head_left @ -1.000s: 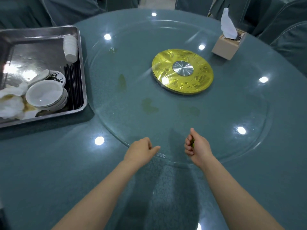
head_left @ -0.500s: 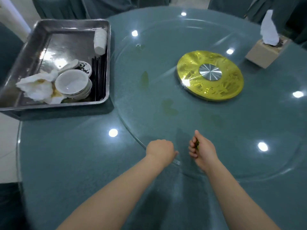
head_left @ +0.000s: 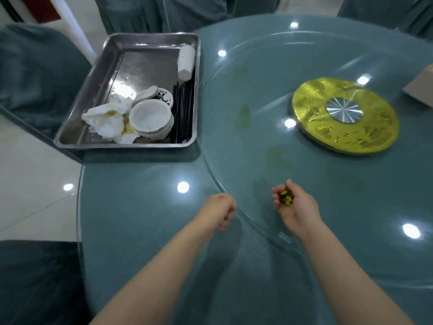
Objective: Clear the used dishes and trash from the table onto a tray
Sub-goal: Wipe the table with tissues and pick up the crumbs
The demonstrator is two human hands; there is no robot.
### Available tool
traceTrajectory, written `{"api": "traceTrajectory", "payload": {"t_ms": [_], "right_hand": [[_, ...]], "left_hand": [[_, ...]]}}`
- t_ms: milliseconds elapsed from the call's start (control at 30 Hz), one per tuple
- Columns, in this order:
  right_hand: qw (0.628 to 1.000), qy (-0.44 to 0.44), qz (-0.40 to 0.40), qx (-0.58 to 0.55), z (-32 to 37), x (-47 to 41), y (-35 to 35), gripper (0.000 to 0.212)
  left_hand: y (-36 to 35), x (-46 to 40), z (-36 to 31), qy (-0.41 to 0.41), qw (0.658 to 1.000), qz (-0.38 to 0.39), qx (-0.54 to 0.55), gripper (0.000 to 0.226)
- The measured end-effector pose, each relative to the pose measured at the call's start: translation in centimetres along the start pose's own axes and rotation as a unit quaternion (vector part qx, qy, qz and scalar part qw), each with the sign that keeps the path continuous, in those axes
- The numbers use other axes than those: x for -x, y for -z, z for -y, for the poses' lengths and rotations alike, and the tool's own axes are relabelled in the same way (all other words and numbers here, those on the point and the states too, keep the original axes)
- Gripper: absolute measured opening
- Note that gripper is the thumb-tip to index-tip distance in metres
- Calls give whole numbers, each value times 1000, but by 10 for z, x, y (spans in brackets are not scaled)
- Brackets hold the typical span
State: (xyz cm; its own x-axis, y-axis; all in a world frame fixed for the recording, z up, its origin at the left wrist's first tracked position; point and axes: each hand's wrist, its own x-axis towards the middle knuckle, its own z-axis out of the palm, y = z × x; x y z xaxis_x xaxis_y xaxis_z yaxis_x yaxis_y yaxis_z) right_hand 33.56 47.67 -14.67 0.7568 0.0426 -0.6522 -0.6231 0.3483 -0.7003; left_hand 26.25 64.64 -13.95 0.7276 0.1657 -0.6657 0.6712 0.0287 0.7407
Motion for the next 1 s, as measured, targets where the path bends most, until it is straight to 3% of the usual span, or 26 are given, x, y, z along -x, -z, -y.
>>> {"api": "traceTrajectory", "payload": {"t_ms": [67,233,433,533,667,733,833,1000], "right_hand": [[999,-9,5,-38,-7,3,-27,31],[996,-44,42,-63,-15,10,-111,27],[989,-86,120,25,-26,7,-235,17],[986,-89,142,15,-32,7,-294,15],[977,-88,187,51,-32,2,-361,15],[966,-101,217,99,-28,-1,-384,33],[954,-115,243,134,-24,-5,-398,55],[957,-74,240,145,-24,-7,-368,45]], "left_hand": [[26,4,-5,3,992,12,129,24],[98,4,-22,-19,959,-9,283,26],[199,-20,-47,-34,865,-105,490,24],[245,-38,-56,-69,845,-116,518,34],[290,-57,-78,-107,844,-105,515,58],[305,-61,-87,-111,847,-94,511,67],[316,-60,-90,-104,858,-93,495,71],[311,-50,-75,-120,850,-91,505,64]]}}
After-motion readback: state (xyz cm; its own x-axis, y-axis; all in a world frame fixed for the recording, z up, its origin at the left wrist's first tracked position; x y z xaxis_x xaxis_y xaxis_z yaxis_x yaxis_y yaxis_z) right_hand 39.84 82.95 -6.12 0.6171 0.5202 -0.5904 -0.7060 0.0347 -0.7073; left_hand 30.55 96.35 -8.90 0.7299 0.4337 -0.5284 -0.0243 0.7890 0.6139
